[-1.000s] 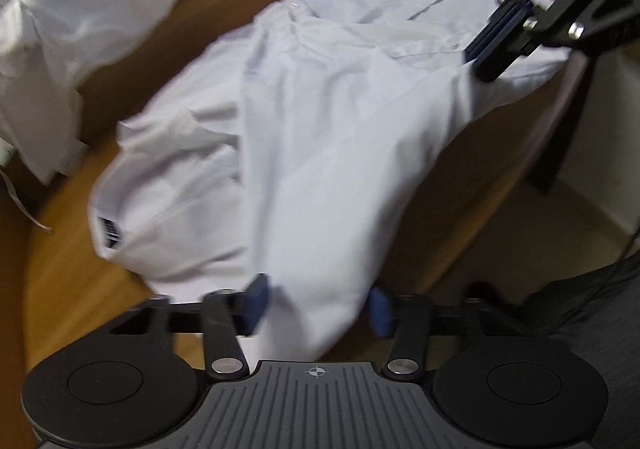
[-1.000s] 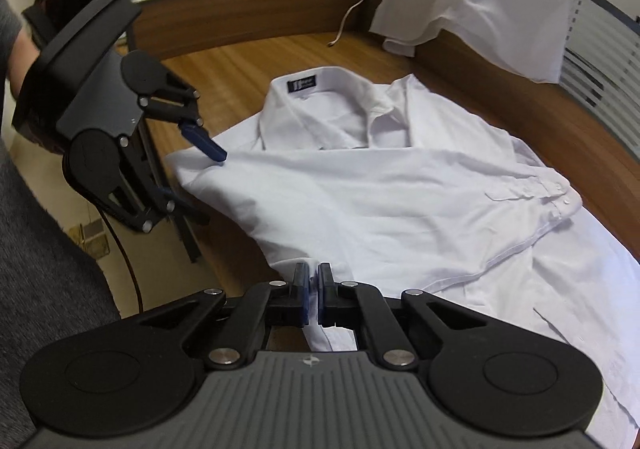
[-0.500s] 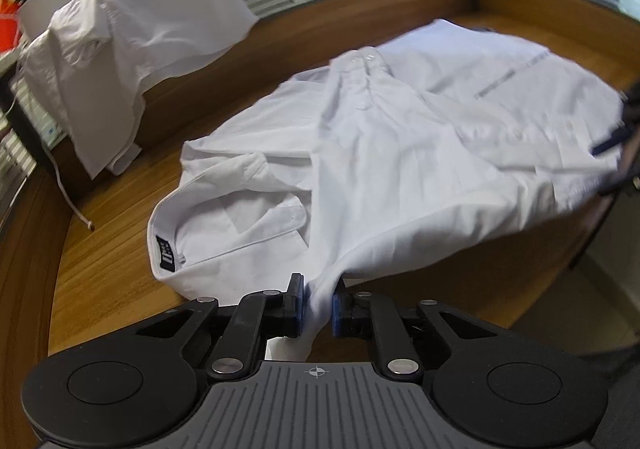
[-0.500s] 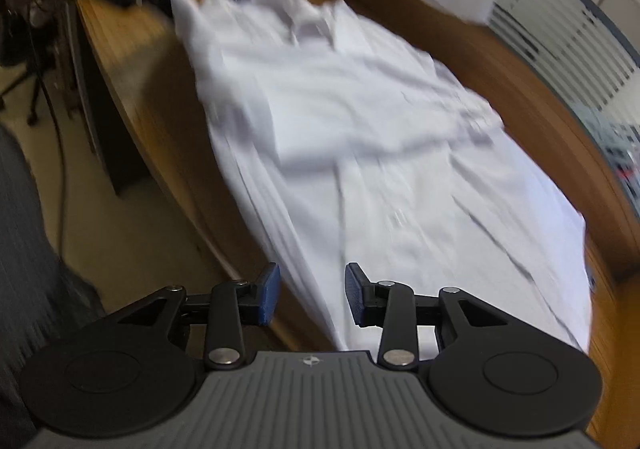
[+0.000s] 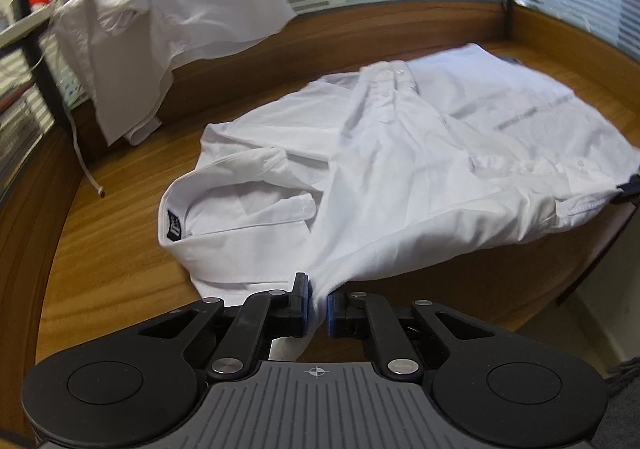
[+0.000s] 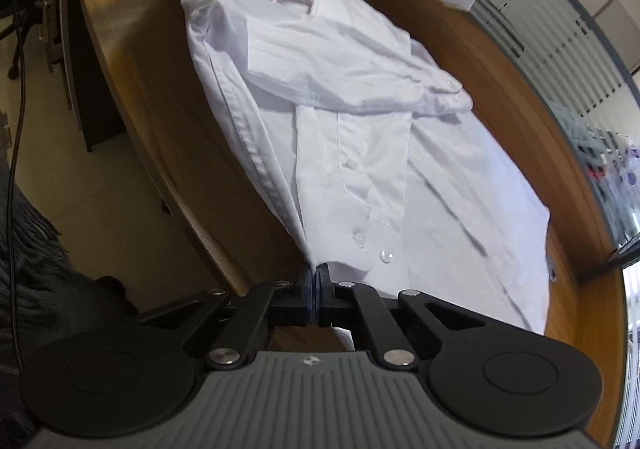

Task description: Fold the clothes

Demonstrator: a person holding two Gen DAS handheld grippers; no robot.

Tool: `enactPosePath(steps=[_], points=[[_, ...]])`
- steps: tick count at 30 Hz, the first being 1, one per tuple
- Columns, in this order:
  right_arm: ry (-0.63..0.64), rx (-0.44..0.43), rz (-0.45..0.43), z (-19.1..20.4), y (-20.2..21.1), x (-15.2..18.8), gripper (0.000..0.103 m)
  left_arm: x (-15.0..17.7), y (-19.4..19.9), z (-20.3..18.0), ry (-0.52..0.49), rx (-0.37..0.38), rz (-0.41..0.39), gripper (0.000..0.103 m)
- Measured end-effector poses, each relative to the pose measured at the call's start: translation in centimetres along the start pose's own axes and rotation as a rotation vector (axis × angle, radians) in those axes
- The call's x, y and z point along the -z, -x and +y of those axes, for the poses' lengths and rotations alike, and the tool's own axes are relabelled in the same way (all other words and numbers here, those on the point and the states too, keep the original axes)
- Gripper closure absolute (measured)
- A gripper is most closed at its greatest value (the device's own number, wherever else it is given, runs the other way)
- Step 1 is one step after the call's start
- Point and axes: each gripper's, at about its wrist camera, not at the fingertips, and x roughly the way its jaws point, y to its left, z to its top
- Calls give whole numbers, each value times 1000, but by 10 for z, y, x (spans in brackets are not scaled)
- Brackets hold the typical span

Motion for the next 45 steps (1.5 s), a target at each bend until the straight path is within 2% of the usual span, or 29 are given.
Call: enactPosePath(steps=[5,11,16,21,25,29,31,34,38,41,45], points=[[30,-14,22,-21,23,-18,102,-7,13,3,39,-10,-3,92],[31,-3,26,-75,14,-50,101,-43,3,5,53,-51,-25,92],[53,-25,35,-114,-15,-72,101,-78,-27,7,34,-94,53,91],[76,-74,55,-141,-61,-89,101,-101,-63,11,16,-138,148,85],[104,-121,68,-151,-103,-97,101,-104,-93,19,34,-161,219,81],[124,-168,86,-150,-138,-98,101,-100,-121,24,38,-192,284,67],[131,-181,83,-150,-145,-97,101,-93,-132,27,41,-208,309,64],[141,-193,70,-150,-148,-96,101,-85,-131,39,139,-185,289,62],[150,-206,48,-152,-150,-95,101,-77,-112,63,359,-145,238,62],[134,-210,15,-163,-142,-103,101,-67,-104,73,480,-142,227,61],[110,-245,36,-161,-161,-102,101,-60,-113,76,526,-180,225,47]])
